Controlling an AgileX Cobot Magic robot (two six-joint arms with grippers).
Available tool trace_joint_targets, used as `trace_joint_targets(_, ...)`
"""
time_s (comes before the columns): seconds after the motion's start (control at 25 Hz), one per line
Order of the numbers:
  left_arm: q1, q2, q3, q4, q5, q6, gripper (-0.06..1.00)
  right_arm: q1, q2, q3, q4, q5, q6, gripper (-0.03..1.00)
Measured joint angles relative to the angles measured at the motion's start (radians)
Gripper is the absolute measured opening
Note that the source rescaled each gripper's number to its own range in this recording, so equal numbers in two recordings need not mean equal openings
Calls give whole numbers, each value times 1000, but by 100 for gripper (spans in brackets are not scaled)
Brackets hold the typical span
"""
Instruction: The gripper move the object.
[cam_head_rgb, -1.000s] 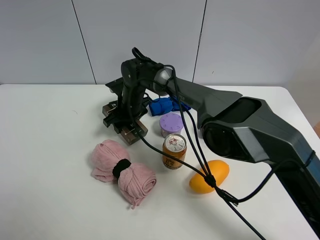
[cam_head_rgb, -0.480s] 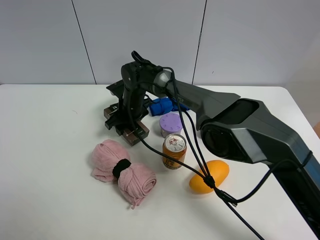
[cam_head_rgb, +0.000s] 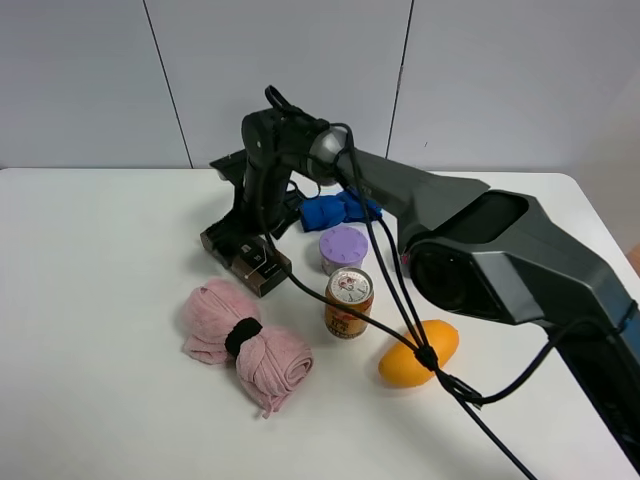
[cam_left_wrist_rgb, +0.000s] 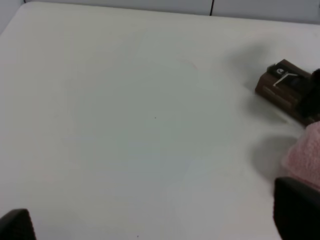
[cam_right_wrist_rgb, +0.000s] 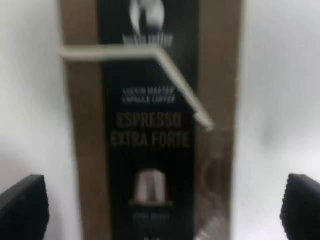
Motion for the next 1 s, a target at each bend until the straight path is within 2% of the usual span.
trace_joint_targets(0.28,0,0,0,0,0,0,100,0,-341,0,-46,26,96,79)
trace_joint_targets(0.48,0,0,0,0,0,0,100,0,-588,-1,-223,87,123,80)
trace_joint_targets(0.64,0,0,0,0,0,0,100,0,-762,-1,-323,107,127,80)
trace_joint_targets(1.0,0,0,0,0,0,0,100,0,-1046,-3,-355,110,58,80)
